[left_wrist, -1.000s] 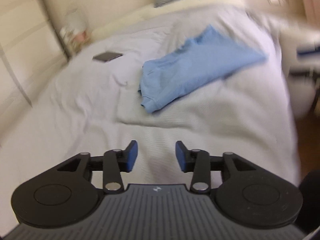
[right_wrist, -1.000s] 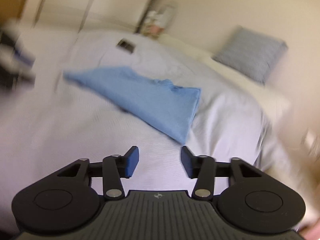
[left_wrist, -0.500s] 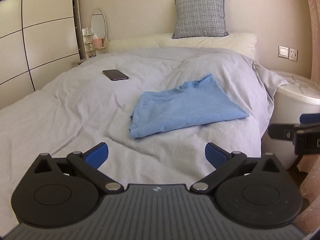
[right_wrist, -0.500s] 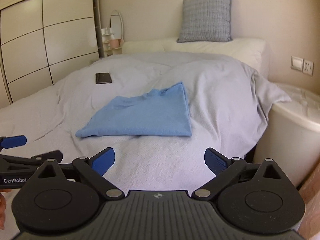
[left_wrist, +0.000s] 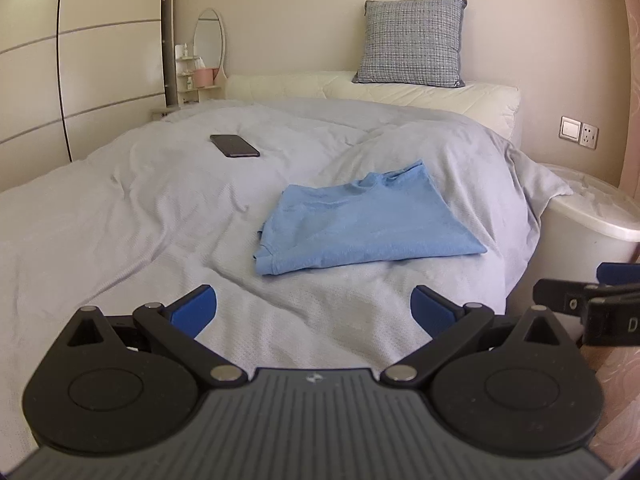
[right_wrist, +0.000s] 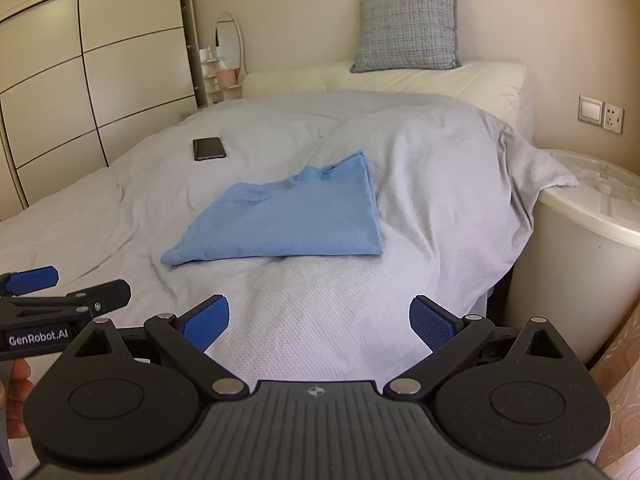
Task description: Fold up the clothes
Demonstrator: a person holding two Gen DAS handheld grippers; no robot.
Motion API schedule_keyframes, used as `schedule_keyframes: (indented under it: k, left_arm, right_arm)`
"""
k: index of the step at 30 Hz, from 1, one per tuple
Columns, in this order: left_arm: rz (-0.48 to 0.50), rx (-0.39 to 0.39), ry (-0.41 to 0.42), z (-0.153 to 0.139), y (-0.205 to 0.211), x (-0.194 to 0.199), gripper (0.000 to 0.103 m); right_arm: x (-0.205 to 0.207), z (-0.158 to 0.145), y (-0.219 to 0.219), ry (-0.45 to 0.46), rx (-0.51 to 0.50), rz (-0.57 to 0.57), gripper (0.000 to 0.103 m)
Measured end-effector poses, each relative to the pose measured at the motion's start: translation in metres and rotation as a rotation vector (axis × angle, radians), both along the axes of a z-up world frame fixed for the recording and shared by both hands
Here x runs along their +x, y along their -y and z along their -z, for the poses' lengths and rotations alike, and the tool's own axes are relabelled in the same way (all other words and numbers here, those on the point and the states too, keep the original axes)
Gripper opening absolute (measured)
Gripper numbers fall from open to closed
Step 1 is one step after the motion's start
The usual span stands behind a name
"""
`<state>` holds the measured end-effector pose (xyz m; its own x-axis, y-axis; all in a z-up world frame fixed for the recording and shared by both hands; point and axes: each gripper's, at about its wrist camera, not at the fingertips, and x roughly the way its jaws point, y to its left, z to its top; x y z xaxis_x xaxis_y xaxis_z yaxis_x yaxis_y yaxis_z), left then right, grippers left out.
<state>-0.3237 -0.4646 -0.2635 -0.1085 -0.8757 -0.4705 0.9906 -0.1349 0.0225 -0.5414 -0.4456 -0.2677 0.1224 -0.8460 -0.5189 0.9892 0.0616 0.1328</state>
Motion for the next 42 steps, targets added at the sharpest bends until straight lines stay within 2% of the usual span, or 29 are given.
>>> schedule_keyframes:
  k: [15, 33, 42]
  left_arm:
    - [0.015, 0.07, 0.028, 0.001, -0.008, -0.008, 0.102]
    - [0.016, 0.054, 0.043, -0.009, -0.026, -0.021, 0.102]
    - [-0.01, 0.064, 0.041, -0.012, -0.031, -0.011, 0.102]
  right_arm:
    - [0.0, -0.004, -0.008, 0.035, 0.001, -0.012, 0.099]
    - [-0.018, -0.01, -0.031, 0.05, -0.017, 0.027, 0.1]
    - [-0.015, -0.015, -0.037, 0.044, -0.024, 0.018, 0.1]
